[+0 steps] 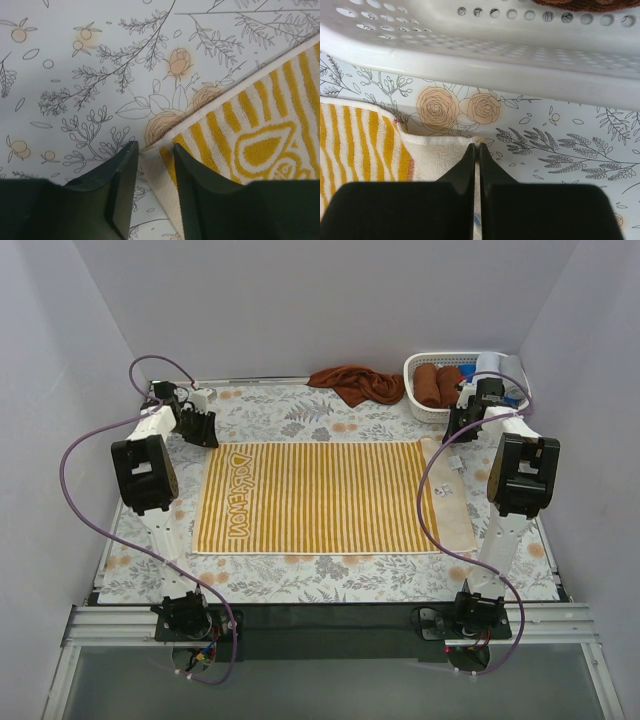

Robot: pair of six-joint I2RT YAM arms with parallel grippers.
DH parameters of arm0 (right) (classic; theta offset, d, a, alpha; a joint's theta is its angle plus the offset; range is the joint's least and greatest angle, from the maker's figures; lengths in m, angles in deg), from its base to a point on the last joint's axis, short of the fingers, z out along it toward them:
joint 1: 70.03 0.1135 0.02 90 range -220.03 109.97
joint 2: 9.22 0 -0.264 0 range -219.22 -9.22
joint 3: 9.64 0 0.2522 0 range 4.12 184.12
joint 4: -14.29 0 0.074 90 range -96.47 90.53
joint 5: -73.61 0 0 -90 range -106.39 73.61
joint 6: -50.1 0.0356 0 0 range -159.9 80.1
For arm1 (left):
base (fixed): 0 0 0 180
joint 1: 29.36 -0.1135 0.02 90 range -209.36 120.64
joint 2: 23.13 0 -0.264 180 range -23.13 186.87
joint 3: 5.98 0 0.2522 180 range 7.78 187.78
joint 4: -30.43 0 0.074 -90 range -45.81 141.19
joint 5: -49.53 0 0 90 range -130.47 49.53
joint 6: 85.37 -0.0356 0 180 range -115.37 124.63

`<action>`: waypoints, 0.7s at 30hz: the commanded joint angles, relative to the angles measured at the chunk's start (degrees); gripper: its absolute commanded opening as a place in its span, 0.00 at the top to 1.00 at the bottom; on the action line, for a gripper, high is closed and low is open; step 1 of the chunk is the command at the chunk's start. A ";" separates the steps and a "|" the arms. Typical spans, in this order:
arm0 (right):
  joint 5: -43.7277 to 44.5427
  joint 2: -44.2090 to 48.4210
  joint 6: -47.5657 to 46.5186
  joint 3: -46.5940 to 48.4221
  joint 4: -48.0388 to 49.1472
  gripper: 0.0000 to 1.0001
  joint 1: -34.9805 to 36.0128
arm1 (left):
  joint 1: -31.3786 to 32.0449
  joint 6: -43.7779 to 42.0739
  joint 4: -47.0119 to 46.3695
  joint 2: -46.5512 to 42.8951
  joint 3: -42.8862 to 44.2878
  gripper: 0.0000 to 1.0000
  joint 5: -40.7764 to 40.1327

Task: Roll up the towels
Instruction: Fold the towel

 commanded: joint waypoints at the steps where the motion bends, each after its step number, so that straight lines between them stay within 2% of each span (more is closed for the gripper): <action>1: -0.90 3.47 -0.81 0.13 -0.91 0.99 0.21 | 0.28 -0.67 2.16 -2.65 -3.62 0.77 -4.20; 3: -1.08 3.47 -1.07 0.22 -1.08 0.99 0.21 | 0.37 -0.59 2.08 -2.47 -3.28 0.83 -4.46; 6: -0.73 3.73 -1.95 0.84 -1.52 0.99 0.21 | 0.28 0.20 2.16 -2.03 -0.74 0.99 -3.41; 10: 1.38 5.83 -3.62 4.34 -1.88 0.99 -0.05 | 0.20 1.87 2.52 -0.88 7.53 1.00 0.80; 17: 1.47 6.28 -3.62 5.93 -1.88 0.99 -0.75 | 0.19 1.96 2.95 -0.80 9.47 1.00 1.51; 21: -0.11 8.03 -2.66 7.34 -2.14 0.99 -2.24 | -0.42 2.48 1.47 -3.25 7.46 1.00 5.20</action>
